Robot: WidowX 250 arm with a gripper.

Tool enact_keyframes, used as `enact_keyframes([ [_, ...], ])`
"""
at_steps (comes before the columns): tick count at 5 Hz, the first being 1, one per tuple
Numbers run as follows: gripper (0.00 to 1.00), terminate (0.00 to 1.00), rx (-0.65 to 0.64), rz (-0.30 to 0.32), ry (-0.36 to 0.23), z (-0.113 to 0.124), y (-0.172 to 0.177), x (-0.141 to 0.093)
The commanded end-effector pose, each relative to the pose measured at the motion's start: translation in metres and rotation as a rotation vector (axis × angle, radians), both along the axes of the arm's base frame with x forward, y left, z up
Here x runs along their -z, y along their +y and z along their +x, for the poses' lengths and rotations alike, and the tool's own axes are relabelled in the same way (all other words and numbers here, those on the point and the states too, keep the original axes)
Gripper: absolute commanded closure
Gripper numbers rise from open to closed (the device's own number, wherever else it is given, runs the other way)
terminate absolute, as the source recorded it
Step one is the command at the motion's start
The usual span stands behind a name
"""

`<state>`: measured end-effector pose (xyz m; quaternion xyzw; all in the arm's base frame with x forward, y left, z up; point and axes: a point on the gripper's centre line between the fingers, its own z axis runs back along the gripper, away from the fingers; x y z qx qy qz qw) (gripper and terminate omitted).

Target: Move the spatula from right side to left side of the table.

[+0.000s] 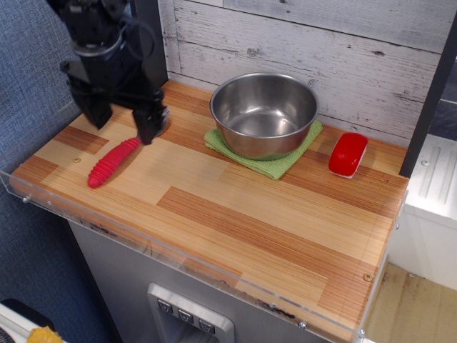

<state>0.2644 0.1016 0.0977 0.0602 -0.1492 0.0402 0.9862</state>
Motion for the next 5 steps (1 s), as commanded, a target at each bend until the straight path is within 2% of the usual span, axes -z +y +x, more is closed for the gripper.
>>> enact_keyframes([
  [1, 0.0, 0.0, 0.112, -0.093, -0.004, 0.004, -0.064, 0.008],
  [3, 0.0, 0.0, 0.083, -0.073, 0.085, 0.002, -0.068, 0.033],
  [4, 0.0, 0.0, 0.083, -0.073, 0.085, 0.002, -0.068, 0.033],
  [5, 0.0, 1.0, 0.083, -0.073, 0.085, 0.002, -0.068, 0.033],
])
